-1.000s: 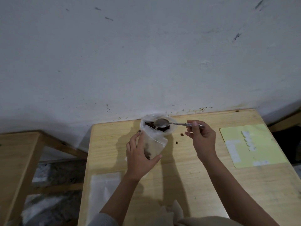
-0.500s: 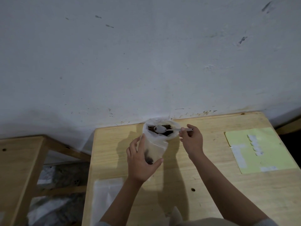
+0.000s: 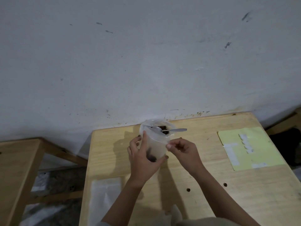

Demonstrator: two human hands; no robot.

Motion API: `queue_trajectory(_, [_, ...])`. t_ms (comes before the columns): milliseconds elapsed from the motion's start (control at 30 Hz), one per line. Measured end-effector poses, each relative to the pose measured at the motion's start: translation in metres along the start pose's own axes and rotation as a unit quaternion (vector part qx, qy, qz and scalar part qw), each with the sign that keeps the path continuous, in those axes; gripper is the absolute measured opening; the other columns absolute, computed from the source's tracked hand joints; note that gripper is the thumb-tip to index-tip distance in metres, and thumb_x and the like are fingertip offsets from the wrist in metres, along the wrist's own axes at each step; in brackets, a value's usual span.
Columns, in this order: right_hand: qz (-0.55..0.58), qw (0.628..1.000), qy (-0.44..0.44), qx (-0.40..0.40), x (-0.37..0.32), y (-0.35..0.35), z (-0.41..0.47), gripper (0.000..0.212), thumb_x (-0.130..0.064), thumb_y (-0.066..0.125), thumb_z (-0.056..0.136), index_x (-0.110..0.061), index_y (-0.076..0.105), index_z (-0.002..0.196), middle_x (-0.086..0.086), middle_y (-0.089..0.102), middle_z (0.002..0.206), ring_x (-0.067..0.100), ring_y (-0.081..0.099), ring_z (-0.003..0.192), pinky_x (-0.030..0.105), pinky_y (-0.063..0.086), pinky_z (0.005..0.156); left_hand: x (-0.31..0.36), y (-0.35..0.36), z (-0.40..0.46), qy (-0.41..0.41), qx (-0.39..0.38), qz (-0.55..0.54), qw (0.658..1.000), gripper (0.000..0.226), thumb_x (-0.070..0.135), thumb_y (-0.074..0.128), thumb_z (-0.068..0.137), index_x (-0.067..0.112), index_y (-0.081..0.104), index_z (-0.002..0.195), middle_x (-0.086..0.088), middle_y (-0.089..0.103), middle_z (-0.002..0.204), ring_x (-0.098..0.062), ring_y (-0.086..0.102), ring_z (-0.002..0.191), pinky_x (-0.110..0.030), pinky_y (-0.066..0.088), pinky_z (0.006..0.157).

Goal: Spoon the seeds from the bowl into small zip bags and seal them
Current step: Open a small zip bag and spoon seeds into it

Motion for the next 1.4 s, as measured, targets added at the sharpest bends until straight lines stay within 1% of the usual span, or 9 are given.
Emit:
queue_trajectory(100, [0.036,0.999,-0.012,0.019,-0.009,-0.005,-0.004,0.008,-0.004,0.068,0.083,-0.007,0.069,0.076,0.003,0.069,0.071,0.012,0.064,0.069,0.026,0.053,0.068,0.012,-0.006,-0.01,-0.004,-0.002,-0.082,0.997,0.103,0.067,0.07,0.056,0.039,0.026,0.145,0.01,0.028,0.128,-0.011,0.03,0.12,-0.018,0.04,0.093])
queue_trajectory(167, [0.051,0.998,-0.013,0.033,-0.015,-0.01,-0.006,0.011,-0.006,0.066,0.086,-0.01,0.068,0.075,-0.001,0.068,0.068,0.01,0.063,0.067,0.025,0.054,0.065,0.018,-0.018,-0.014,-0.007,0.032,-0.163,0.986,0.077,0.052,0.074,0.068,0.042,0.038,0.135,0.014,0.04,0.123,-0.008,0.045,0.114,-0.009,0.04,0.089])
queue_trajectory(300, [0.046,0.998,-0.016,0.042,-0.02,-0.017,-0.012,0.013,-0.007,0.061,0.089,-0.01,0.064,0.077,-0.004,0.064,0.066,0.005,0.06,0.063,0.022,0.052,0.061,0.023,-0.042,-0.021,-0.049,0.09,-0.255,0.961,0.032,0.019,0.068,0.086,0.028,0.056,0.114,0.008,0.065,0.101,-0.003,0.062,0.09,-0.026,0.052,0.079])
queue_trajectory(467, [0.008,0.999,-0.042,0.03,-0.026,-0.018,-0.024,0.023,-0.007,0.054,0.094,-0.013,0.058,0.072,0.0,0.055,0.065,0.007,0.052,0.06,0.024,0.045,0.06,0.033,-0.052,-0.025,-0.068,0.09,-0.284,0.952,0.018,0.013,0.065,0.088,0.029,0.062,0.095,0.006,0.067,0.085,-0.001,0.062,0.075,-0.016,0.05,0.069])
queue_trajectory(633, [-0.036,0.997,-0.066,0.018,-0.029,-0.022,-0.04,0.025,-0.012,0.047,0.098,-0.013,0.05,0.073,0.007,0.048,0.069,0.02,0.045,0.066,0.034,0.04,0.064,0.042,-0.048,-0.034,-0.059,0.056,-0.287,0.955,0.011,0.008,0.063,0.089,0.015,0.063,0.081,0.0,0.064,0.075,-0.009,0.056,0.067,-0.019,0.048,0.063])
queue_trajectory(933, [0.039,0.998,-0.046,0.004,-0.037,-0.018,-0.068,0.011,-0.01,0.059,0.091,-0.01,0.066,0.082,0.003,0.066,0.076,0.007,0.062,0.072,0.017,0.051,0.065,0.056,-0.041,-0.047,-0.046,0.007,-0.279,0.959,0.015,0.01,0.052,0.095,0.012,0.055,0.081,-0.006,0.051,0.071,-0.014,0.047,0.064,-0.028,0.044,0.062])
queue_trajectory(1100, [0.029,0.997,-0.065,0.038,-0.043,-0.025,-0.07,0.016,-0.001,0.06,0.089,-0.01,0.066,0.077,0.001,0.066,0.071,0.003,0.061,0.066,0.014,0.049,0.066,0.056,-0.037,-0.053,-0.077,0.001,-0.321,0.944,0.011,0.009,0.056,0.093,0.01,0.059,0.083,0.0,0.056,0.069,-0.005,0.052,0.06,-0.016,0.044,0.059])
queue_trajectory(1267, [0.045,0.996,-0.063,0.035,-0.043,-0.028,-0.075,0.014,0.0,0.06,0.089,-0.006,0.066,0.078,0.002,0.066,0.071,0.004,0.062,0.065,0.016,0.051,0.065,0.063,-0.027,-0.056,-0.068,-0.035,-0.332,0.94,0.014,0.014,0.068,0.086,0.001,0.063,0.083,-0.007,0.053,0.067,-0.013,0.047,0.062,-0.024,0.043,0.06])
queue_trajectory(1400, [0.084,0.995,-0.043,0.028,-0.037,-0.027,-0.077,0.012,-0.002,0.063,0.087,-0.009,0.069,0.079,0.002,0.069,0.074,0.011,0.064,0.073,0.023,0.053,0.067,0.065,-0.025,-0.053,-0.062,-0.028,-0.326,0.943,0.003,0.012,0.067,0.086,0.01,0.069,0.085,-0.02,0.067,0.078,-0.019,0.06,0.071,-0.034,0.052,0.068])
Point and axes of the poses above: each hand's wrist, its own z-axis towards the middle knuckle, its own y-axis out of the palm, x = y × z, the point moved 8 cm from there along z, towards the middle knuckle
